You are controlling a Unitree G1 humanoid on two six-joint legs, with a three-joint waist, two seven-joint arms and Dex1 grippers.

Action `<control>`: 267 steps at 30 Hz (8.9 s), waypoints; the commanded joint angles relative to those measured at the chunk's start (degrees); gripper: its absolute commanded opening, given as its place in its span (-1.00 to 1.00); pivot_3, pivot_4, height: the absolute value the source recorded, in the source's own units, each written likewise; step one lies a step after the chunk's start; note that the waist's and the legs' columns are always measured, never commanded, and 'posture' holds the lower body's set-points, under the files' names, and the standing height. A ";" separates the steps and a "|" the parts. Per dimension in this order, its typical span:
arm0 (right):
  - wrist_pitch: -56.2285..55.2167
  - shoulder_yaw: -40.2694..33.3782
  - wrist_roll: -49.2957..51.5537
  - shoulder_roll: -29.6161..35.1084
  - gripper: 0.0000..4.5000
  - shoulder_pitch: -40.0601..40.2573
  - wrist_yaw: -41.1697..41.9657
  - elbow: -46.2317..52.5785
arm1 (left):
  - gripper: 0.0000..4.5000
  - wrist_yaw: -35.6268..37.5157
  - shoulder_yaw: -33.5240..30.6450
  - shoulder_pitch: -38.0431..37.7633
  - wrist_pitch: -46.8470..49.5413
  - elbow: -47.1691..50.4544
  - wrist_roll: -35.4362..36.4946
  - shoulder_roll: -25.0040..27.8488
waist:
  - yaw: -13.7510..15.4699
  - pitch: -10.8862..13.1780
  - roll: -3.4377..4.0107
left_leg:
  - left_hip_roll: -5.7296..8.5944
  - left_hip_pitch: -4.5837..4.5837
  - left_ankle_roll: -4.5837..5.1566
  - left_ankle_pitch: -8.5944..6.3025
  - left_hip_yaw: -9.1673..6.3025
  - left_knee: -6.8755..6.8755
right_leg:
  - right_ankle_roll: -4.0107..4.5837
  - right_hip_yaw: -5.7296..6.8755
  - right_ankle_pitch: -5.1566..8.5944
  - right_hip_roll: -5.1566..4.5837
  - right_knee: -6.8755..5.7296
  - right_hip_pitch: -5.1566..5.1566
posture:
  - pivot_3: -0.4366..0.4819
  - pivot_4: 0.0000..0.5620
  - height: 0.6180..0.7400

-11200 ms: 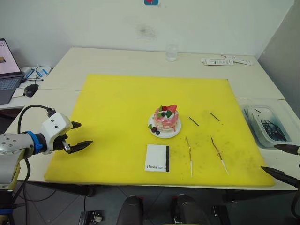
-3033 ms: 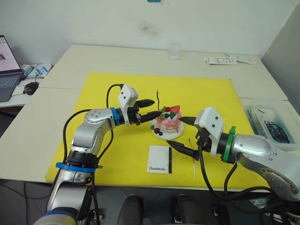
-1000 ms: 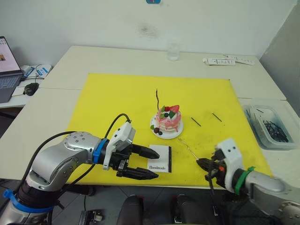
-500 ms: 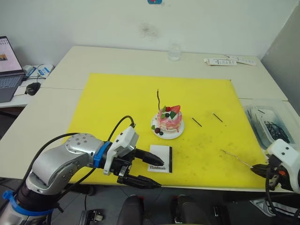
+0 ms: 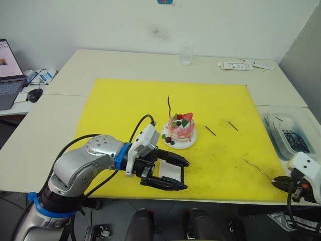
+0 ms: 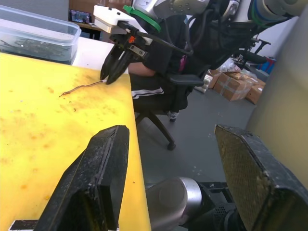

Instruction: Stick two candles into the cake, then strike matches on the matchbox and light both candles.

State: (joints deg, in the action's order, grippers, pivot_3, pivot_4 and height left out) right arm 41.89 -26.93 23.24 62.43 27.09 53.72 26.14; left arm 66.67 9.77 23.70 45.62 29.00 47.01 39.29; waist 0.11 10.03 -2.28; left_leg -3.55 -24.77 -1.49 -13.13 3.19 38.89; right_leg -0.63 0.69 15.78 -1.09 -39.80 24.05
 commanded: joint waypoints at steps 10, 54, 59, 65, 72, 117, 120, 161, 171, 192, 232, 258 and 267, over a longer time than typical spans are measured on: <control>10.16 -8.63 0.80 10.00 0.11 -1.48 9.55 5.77 | 0.41 -4.20 3.24 0.53 -2.81 2.39 -4.87 -2.03 | -0.02 -0.01 0.05 | 0.00 0.05 0.00 0.00 0.02 0.04 | -0.01 0.01 -0.01 -0.01 -0.10 -0.01 | -0.05 -0.47 0.08; 26.24 19.91 7.13 17.35 -0.99 -34.02 5.29 2.87 | 0.41 -4.49 3.74 -3.05 -8.30 3.85 -9.60 -0.20 | -0.19 0.01 0.17 | -0.04 0.02 -0.01 0.01 0.09 0.06 | -0.01 -0.02 -0.01 -0.02 -0.16 0.07 | -0.05 -0.47 0.08; 28.38 13.29 16.87 -0.73 -0.99 -50.65 -2.96 4.55 | 0.41 -6.99 -5.41 -6.24 -5.63 3.66 -5.38 2.76 | -0.84 0.05 0.06 | -0.06 0.06 -0.01 0.01 0.12 0.06 | 0.02 -0.03 -0.03 0.04 -0.16 0.07 | -0.05 -0.47 0.08; 12.17 13.93 16.45 -31.77 -0.99 -55.33 -17.86 7.51 | 0.41 -10.26 -12.96 -8.00 -4.55 1.60 -3.52 4.17 | -0.48 0.05 0.06 | -0.07 0.04 -0.03 0.02 -0.10 0.02 | 0.03 0.03 -0.07 0.25 -0.21 0.05 | -0.05 -0.47 0.08; -13.53 25.15 3.41 -46.59 -0.99 -49.17 -21.23 -0.96 | 0.41 -12.34 -16.66 -6.86 -3.16 -1.26 -0.60 3.45 | -0.11 0.07 0.12 | 0.02 -0.06 -0.03 0.01 0.18 0.05 | -0.09 0.00 -0.03 -0.08 -0.17 0.11 | -0.05 -0.47 0.08; -33.60 30.99 -5.07 -50.91 -0.99 -41.09 -22.14 -12.47 | 0.41 -9.05 -11.54 -1.62 -3.53 -3.86 -3.07 3.52 | -0.23 0.07 0.13 | -0.06 0.05 -0.02 0.04 0.12 0.09 | 0.07 -0.02 -0.12 0.09 -0.31 0.11 | -0.05 -0.47 0.08; -34.45 30.90 -5.91 -50.62 -0.99 -40.31 -22.28 -12.92 | 0.41 -9.06 -11.49 -1.72 -3.56 -3.69 -3.07 3.48 | -0.22 0.07 0.13 | -0.06 0.05 -0.02 0.04 0.12 0.09 | 0.07 -0.02 -0.12 0.09 -0.31 0.11 | -0.05 -0.47 0.08; -34.34 29.91 -4.72 -53.32 -0.05 -39.66 -26.99 -11.78 | 0.41 -8.87 -8.67 -1.59 -5.72 -2.95 -6.56 3.69 | -0.22 0.07 0.15 | -0.07 0.06 -0.02 0.04 0.12 0.09 | 0.07 -0.03 -0.12 0.09 -0.33 0.11 | -0.05 -0.47 0.08; -19.30 23.87 1.33 -40.24 0.09 -37.16 -24.19 3.30 | 0.41 -12.20 -13.90 -2.44 5.69 -3.66 -0.10 7.31 | -0.20 0.07 0.15 | -0.10 0.05 -0.02 0.04 0.11 0.09 | 0.07 -0.02 -0.11 0.06 -0.32 0.11 | -0.05 -0.47 0.08; -7.46 34.42 1.25 -16.70 -0.99 -34.15 -5.60 6.94 | 0.41 -32.51 -19.24 -1.54 44.68 -17.29 23.31 0.09 | -0.16 0.07 0.09 | -0.06 0.06 -0.01 0.03 0.03 0.08 | 0.09 0.00 -0.07 -0.02 -0.28 0.07 | -0.05 -0.47 0.08; -2.58 51.46 -7.32 -22.06 -0.99 -47.56 -1.34 0.11 | 0.41 -43.99 -18.14 -2.88 46.88 -21.93 24.45 -8.24 | -0.20 0.03 0.10 | -0.04 0.08 -0.02 0.04 0.01 0.09 | 0.10 -0.01 -0.08 -0.07 -0.29 0.04 | -0.05 -0.47 0.08; -6.67 54.06 -11.56 -27.63 -0.99 -50.86 1.43 -2.30 | 0.41 -44.69 -16.87 -3.99 46.88 -20.47 24.02 -11.47 | 0.11 0.01 0.08 | 0.07 0.08 -0.03 0.04 0.07 0.11 | 0.05 0.03 -0.11 -0.19 -0.26 0.01 | -0.05 -0.47 0.08; -5.82 53.99 -11.27 -27.49 -1.00 -50.51 1.37 -1.95 | 0.24 -43.74 -16.18 -4.94 46.67 -18.49 22.21 -10.83 | 0.10 0.01 0.08 | 0.06 0.08 -0.03 0.04 0.06 0.11 | 0.06 0.02 -0.10 -0.19 -0.25 0.02 | -0.05 -0.47 0.08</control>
State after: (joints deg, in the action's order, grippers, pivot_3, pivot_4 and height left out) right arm 36.18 27.36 11.99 35.00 -23.21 54.85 23.31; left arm 22.21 -8.83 19.93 91.47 9.28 69.84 28.70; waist 0.21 10.04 -2.20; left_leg -3.49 -24.70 -1.52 -13.10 3.25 39.00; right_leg -0.57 0.71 15.68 -1.27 -40.04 24.07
